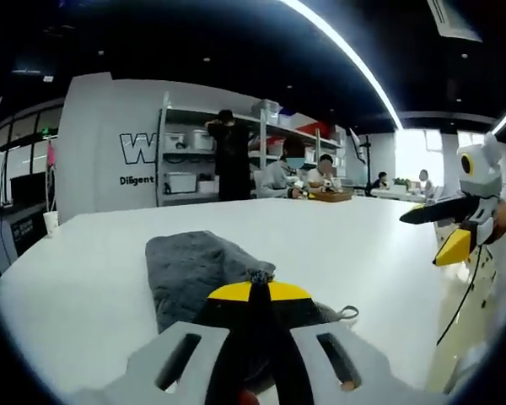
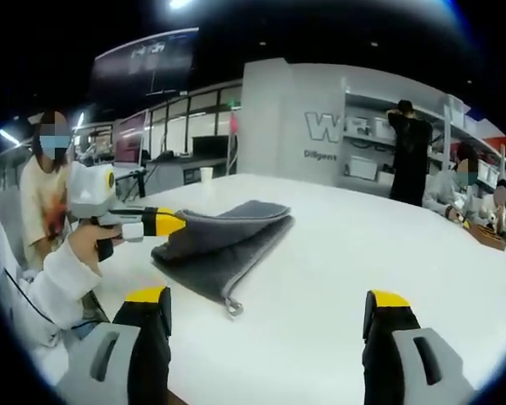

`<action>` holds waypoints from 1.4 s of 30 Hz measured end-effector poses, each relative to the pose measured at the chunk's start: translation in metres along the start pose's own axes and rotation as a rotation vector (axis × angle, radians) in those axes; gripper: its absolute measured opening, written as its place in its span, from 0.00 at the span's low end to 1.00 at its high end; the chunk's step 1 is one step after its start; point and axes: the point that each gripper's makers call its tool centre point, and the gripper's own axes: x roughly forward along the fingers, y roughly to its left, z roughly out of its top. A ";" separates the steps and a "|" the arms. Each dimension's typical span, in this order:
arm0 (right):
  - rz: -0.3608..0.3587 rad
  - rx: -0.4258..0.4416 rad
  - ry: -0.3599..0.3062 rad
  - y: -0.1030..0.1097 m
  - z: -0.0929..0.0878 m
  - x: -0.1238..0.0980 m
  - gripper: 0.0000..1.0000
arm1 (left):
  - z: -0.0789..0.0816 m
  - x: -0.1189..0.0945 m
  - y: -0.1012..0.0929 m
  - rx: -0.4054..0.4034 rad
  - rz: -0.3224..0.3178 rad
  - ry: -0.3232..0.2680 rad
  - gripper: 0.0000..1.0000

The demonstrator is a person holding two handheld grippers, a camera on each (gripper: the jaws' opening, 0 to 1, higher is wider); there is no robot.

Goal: Open the folded towel by lifting each exposed corner and separating the folded layers until the towel lies flat within the target outline without major curled edges

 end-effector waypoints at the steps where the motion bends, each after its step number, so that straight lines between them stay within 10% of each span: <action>1: 0.002 0.001 0.000 0.000 0.000 0.000 0.94 | 0.000 -0.001 0.002 -0.006 0.002 -0.003 0.03; 42: -0.001 -0.007 0.007 0.002 0.001 -0.003 0.95 | 0.000 -0.030 0.061 -0.057 0.136 -0.019 0.03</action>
